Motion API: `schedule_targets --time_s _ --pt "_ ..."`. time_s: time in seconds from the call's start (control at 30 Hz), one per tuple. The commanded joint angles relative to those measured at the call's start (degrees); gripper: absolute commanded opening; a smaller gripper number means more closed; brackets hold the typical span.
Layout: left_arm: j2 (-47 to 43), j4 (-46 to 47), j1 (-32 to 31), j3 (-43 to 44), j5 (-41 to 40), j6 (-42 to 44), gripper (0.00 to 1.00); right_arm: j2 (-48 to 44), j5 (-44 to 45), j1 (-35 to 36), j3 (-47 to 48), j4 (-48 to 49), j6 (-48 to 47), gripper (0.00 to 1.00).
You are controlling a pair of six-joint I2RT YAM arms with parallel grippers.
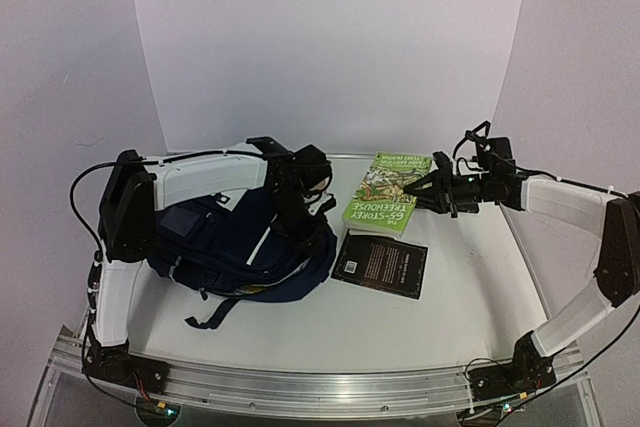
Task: Pack the student bag
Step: Place the book in the student bag.
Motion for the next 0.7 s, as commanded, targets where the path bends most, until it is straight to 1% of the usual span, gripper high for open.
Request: schedule_targets --time_s 0.0,0.07,0.13,0.2,0.47,0.53,0.67 --pt "0.7 -1.8 0.5 1.2 -1.5 0.7 0.12 -3.4 -2.8 -0.1 0.7 4.3 0.0 0.0" --pt "1.0 -2.4 0.6 1.5 -1.4 0.8 0.12 -3.4 -2.8 0.0 0.7 4.4 0.0 0.0" --pt "0.7 -2.7 0.6 2.2 -1.4 0.9 0.03 -3.5 -2.8 0.0 0.6 4.4 0.2 0.0" --pt "-0.5 -2.7 0.6 3.9 -1.5 0.6 0.0 -3.5 -2.8 0.0 0.6 4.4 0.5 0.0" --pt "-5.7 -5.9 3.0 18.3 -3.7 -1.9 0.0 -2.3 -3.7 1.3 0.9 8.4 3.7 0.0" --pt "-7.3 -6.0 4.0 19.7 -3.7 -2.3 0.0 -1.9 -3.8 2.4 1.0 9.5 4.8 0.0" --pt "-11.1 -3.3 5.4 18.2 -2.1 -3.3 0.0 -0.1 -2.6 6.2 0.9 13.6 7.8 0.0"
